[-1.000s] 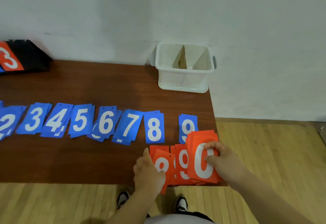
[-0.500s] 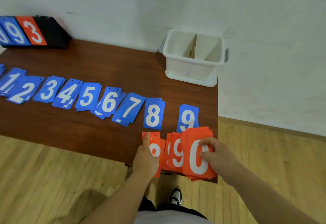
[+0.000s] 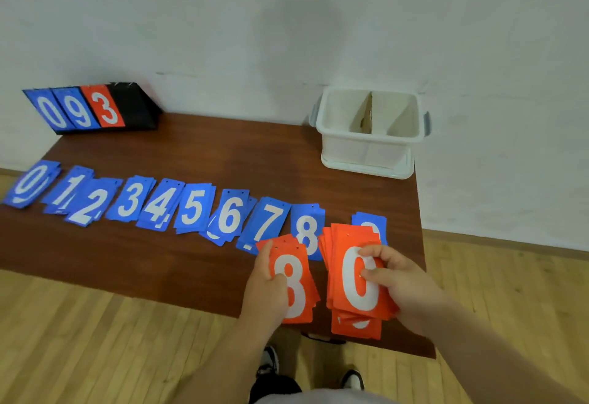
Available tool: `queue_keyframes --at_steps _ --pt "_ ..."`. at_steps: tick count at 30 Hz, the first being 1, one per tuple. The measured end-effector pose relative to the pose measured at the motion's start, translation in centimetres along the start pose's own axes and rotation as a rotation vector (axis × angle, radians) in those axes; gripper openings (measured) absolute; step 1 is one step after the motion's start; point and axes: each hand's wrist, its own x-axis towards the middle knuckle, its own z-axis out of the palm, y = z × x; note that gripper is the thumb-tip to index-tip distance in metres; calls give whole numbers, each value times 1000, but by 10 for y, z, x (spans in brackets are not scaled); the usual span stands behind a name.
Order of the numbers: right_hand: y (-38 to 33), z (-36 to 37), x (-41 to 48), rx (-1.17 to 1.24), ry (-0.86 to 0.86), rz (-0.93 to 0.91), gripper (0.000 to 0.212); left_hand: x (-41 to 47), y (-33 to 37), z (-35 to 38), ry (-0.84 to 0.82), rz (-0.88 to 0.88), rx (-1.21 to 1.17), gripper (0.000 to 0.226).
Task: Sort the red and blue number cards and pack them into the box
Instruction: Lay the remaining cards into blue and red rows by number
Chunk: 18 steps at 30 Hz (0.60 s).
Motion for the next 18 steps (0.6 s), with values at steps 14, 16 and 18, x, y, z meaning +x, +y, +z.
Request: queue_keyframes --at_steps 14,16,18 --pt "-25 83 -19 -4 79 -138 27 12 56 -21 -642 222 -420 74" --pt "-20 79 -24 -13 108 -130 29 14 53 -19 -709 229 -315 69" --pt "-13 70 -29 -42 152 -130 32 15 47 -12 -735 228 -252 63"
